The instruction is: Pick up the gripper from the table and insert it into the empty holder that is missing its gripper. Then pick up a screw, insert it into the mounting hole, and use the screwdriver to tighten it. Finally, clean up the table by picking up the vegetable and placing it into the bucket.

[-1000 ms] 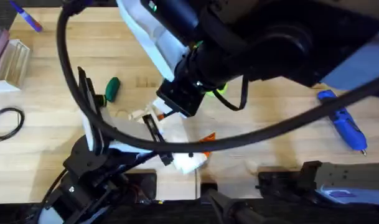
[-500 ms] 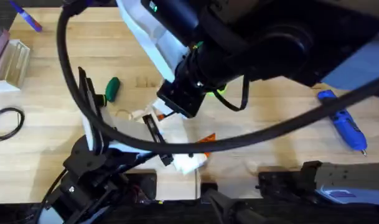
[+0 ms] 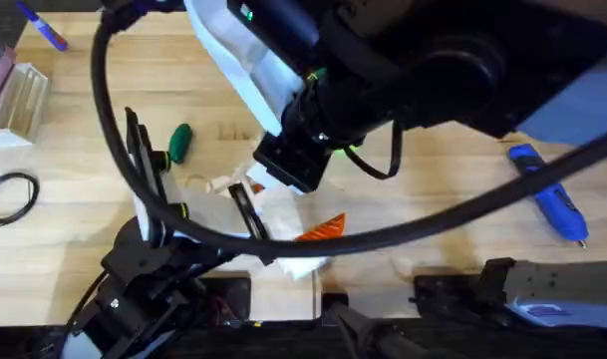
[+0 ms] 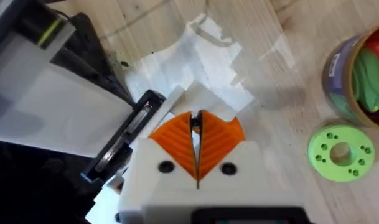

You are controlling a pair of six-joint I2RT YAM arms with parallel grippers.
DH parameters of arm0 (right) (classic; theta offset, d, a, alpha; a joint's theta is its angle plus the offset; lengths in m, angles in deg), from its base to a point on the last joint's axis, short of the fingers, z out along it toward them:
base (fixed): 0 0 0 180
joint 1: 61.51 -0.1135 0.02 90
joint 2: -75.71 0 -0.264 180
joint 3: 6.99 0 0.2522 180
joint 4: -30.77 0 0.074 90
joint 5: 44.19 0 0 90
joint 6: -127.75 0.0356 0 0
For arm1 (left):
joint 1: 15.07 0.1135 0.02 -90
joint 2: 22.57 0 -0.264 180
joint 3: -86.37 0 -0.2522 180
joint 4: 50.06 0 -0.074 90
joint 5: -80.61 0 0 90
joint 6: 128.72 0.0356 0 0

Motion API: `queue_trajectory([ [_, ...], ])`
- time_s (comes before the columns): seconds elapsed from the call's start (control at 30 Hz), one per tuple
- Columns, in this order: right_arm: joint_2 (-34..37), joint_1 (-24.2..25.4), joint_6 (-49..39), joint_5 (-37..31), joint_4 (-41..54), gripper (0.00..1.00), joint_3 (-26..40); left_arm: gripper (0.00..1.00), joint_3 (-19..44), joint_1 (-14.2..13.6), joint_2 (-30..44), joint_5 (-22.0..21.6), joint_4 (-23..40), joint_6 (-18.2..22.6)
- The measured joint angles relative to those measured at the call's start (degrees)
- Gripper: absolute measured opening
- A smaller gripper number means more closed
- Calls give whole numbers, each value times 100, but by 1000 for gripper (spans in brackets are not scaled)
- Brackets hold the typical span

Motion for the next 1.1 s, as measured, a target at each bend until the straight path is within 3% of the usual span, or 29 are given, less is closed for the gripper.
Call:
queue_trajectory([
  [1.1,1,-2,28,-156,-17,6,0,986,0,0,0,0,-1,48],
])
